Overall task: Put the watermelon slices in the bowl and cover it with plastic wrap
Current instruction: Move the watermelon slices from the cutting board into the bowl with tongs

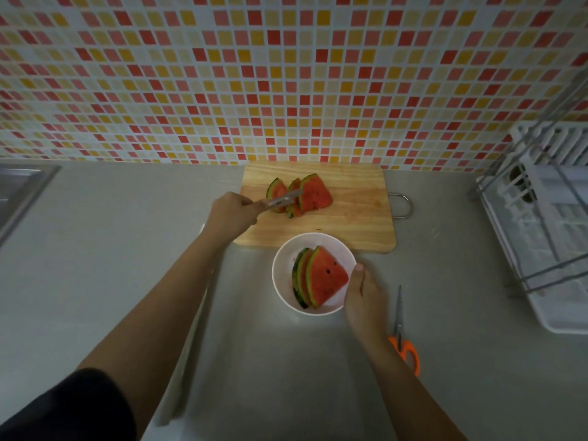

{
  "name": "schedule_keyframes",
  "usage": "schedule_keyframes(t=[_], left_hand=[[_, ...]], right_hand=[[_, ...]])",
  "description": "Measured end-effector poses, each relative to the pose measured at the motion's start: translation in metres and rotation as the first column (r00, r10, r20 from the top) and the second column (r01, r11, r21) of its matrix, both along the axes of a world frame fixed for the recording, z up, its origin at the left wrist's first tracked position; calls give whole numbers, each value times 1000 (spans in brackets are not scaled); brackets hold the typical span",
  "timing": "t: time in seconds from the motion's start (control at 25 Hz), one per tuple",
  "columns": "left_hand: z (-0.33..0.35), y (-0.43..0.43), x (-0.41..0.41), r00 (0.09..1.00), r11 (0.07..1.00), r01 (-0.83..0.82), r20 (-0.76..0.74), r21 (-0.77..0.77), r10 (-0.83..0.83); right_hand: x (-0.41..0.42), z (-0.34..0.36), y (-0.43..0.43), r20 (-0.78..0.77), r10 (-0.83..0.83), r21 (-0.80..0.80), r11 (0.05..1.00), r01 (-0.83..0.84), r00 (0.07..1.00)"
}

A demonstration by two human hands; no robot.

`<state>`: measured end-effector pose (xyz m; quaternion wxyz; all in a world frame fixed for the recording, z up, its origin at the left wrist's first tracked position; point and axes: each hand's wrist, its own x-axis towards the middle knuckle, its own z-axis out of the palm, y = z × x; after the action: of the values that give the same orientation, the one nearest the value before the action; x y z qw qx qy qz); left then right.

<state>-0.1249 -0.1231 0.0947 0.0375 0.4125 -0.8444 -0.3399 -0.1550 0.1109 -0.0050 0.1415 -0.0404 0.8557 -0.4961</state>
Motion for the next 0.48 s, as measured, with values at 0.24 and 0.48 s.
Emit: schedule_keyframes(t=[0.24, 0.48], left_hand=[[-16, -9, -42, 1000, 999, 19, 16, 32, -20], [-29, 1, -54, 999, 995, 45, 5, -87, -45]], right_hand=[[0, 2, -1, 16, -9, -8, 1000, 9, 1000], [0, 1, -2, 23, -7, 1, 1000, 7, 1000]])
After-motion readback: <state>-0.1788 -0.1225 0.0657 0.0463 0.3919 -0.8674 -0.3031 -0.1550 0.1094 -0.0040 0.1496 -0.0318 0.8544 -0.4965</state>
